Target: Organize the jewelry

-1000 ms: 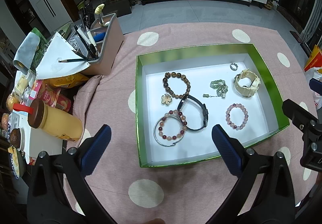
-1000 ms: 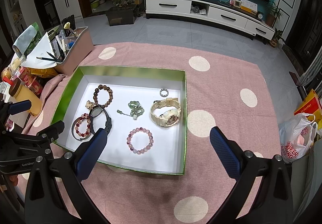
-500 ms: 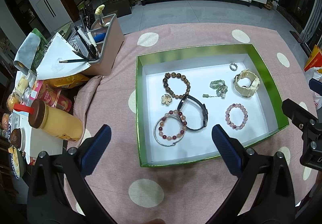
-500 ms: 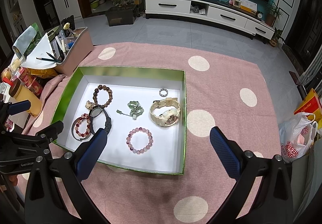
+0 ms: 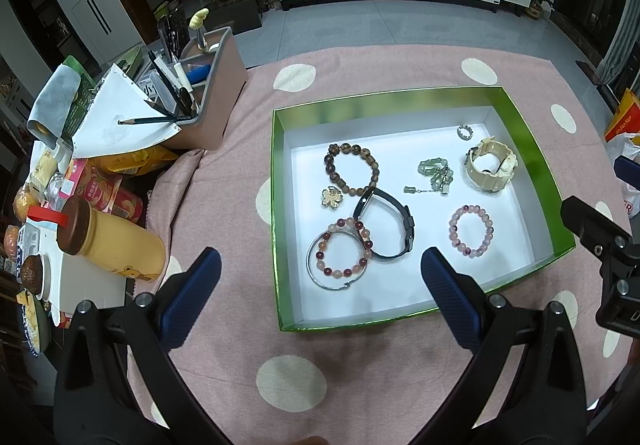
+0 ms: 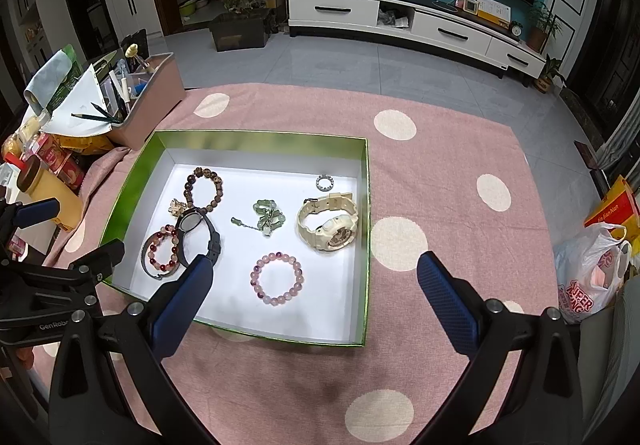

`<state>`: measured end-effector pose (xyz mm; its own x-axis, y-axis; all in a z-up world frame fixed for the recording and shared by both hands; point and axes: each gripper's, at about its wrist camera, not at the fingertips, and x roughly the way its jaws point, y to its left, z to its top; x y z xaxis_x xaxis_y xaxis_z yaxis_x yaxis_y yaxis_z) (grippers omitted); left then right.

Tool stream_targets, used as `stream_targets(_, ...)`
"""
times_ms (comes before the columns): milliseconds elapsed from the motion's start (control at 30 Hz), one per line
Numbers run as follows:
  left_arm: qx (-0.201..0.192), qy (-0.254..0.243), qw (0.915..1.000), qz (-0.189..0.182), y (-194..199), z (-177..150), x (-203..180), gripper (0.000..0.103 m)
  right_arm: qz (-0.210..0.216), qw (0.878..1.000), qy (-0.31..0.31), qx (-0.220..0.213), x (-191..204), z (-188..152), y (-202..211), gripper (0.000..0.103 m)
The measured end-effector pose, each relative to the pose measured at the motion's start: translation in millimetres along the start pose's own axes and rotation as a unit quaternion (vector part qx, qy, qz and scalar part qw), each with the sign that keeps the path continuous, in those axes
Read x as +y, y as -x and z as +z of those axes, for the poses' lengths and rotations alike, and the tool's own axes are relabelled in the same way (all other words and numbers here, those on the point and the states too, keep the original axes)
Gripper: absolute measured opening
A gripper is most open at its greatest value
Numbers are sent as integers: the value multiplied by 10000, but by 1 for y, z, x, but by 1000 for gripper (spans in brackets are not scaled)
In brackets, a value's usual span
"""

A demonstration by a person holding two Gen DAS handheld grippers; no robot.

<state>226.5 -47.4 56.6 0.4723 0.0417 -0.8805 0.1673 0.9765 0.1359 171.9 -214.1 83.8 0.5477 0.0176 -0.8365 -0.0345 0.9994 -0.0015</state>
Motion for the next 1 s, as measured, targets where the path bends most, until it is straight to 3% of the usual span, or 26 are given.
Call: stream_targets(1000, -10, 42, 10000, 28, 0, 0, 2, 101, 20, 10000, -7, -12, -1, 0, 0, 102)
